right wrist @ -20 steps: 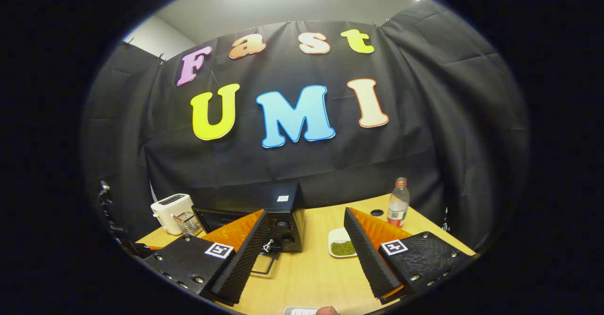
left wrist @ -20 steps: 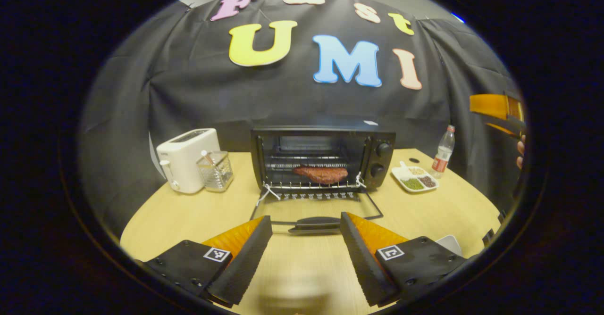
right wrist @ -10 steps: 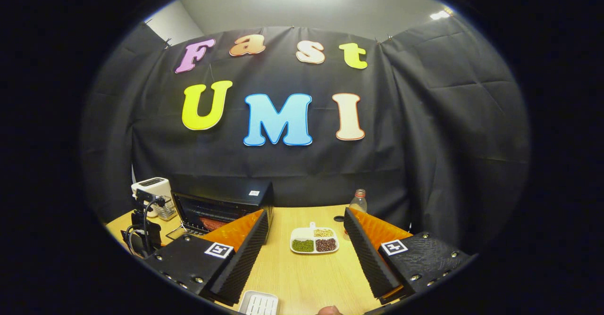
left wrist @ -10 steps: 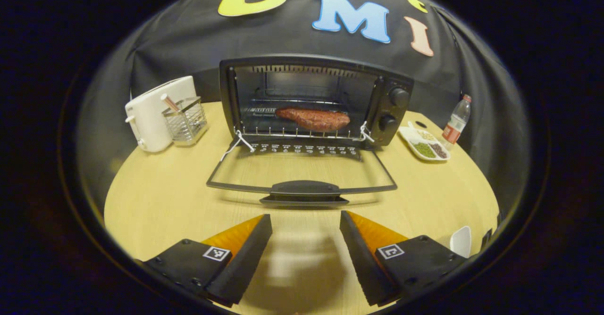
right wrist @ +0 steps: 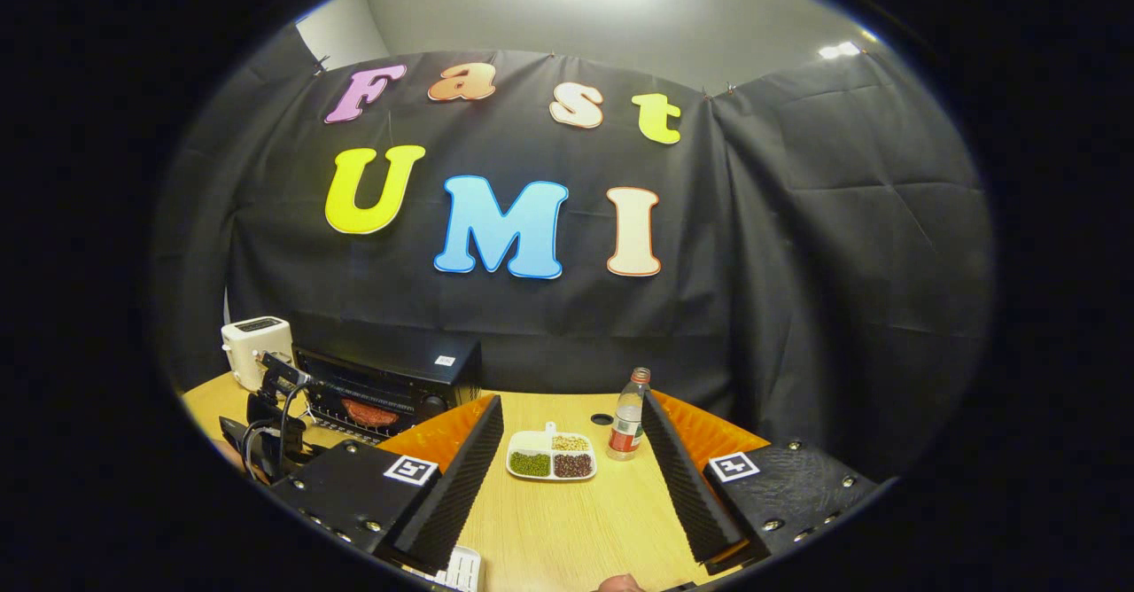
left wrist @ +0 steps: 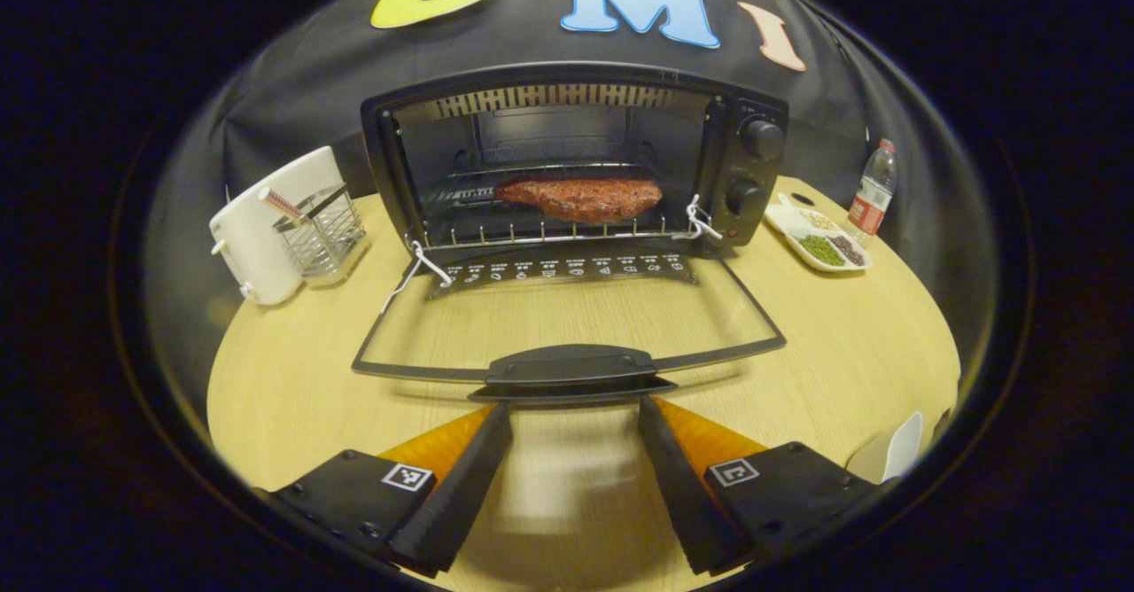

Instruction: Open the electric oven with the left hand, put the food in, and close the electric oven.

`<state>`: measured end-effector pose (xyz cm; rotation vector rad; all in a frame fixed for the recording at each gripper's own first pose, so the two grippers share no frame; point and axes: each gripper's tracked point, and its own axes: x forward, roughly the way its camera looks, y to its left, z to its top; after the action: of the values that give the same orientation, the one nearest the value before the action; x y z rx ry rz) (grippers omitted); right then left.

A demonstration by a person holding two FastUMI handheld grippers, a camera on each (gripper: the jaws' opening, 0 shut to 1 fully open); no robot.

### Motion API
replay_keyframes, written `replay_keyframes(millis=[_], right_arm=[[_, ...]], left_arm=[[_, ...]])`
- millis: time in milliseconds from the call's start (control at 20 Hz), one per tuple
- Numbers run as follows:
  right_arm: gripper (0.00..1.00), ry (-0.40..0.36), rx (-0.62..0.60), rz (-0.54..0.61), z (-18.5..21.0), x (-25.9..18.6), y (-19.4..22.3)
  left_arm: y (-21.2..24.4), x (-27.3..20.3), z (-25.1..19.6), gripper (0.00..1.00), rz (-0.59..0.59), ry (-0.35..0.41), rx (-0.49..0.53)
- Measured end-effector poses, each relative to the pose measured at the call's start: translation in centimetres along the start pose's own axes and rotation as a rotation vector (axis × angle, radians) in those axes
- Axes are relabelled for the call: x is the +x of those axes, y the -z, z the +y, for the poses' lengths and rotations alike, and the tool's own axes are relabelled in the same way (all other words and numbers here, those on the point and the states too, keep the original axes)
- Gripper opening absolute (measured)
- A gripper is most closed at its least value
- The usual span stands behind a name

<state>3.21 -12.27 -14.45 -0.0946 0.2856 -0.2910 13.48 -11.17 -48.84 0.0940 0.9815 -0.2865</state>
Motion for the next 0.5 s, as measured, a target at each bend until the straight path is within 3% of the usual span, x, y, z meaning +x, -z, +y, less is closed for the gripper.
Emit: replay_keyframes(millis=[400, 500], right_arm=[[0.95, 0.004, -0.024, -0.027, -0.2, 0.7, -1.0], [0.95, -0.001, -0.020, -0.032, 0.0, 1.1, -1.0]], left_arm=[[-0.9, -0.7, 0.3, 1.00, -0.010, -0.002, -0.001], [-1.9, -1.5, 0.3, 0.96, -0.028, -0.001, 0.001]])
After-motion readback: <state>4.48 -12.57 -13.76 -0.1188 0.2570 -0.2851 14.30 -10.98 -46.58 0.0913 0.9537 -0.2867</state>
